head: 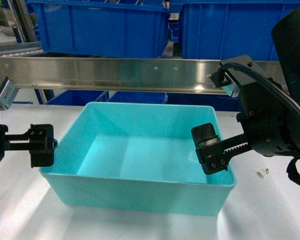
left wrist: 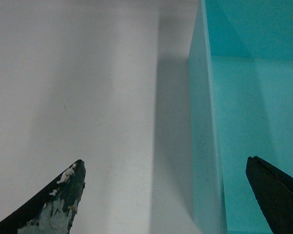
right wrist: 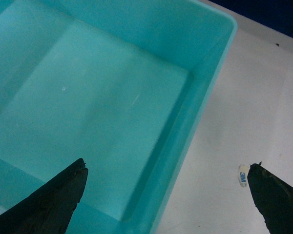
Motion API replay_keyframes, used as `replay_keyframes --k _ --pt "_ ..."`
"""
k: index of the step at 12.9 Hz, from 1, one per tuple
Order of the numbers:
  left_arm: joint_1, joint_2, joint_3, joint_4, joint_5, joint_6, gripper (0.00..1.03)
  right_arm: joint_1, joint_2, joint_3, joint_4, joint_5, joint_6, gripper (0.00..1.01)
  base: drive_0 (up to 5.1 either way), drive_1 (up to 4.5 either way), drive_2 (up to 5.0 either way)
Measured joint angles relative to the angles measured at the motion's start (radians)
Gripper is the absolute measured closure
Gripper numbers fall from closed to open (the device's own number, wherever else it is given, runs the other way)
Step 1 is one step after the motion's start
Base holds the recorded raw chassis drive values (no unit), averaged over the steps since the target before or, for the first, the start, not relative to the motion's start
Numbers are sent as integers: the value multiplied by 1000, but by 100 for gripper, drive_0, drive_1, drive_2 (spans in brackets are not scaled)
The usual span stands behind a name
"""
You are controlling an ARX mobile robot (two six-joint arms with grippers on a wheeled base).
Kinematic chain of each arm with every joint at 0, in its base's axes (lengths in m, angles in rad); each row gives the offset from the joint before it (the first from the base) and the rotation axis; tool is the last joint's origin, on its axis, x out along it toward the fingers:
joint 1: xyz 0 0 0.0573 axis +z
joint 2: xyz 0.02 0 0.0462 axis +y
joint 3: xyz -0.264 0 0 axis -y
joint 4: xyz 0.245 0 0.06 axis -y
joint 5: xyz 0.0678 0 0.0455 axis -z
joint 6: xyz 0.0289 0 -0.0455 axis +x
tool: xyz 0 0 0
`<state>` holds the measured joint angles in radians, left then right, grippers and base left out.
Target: Organize blue bins on left shelf correctly
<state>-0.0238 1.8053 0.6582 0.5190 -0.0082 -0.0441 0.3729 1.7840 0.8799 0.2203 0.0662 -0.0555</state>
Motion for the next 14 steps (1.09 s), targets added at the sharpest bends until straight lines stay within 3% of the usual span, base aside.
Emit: replay_keyframes --k 2,3,9,14 --pt "-13 14 8 -2 -4 3 5 0 35 4 18 -11 56 3 0 0 0" --pt "-17 17 11 -1 -4 5 5 0 46 4 20 -10 64 3 0 0 0" --pt "-35 93 47 11 -19 12 5 7 121 20 43 18 82 3 0 0 0" --pt "-61 139 90 -16 -19 -9 5 6 196 48 67 42 93 3 0 0 0"
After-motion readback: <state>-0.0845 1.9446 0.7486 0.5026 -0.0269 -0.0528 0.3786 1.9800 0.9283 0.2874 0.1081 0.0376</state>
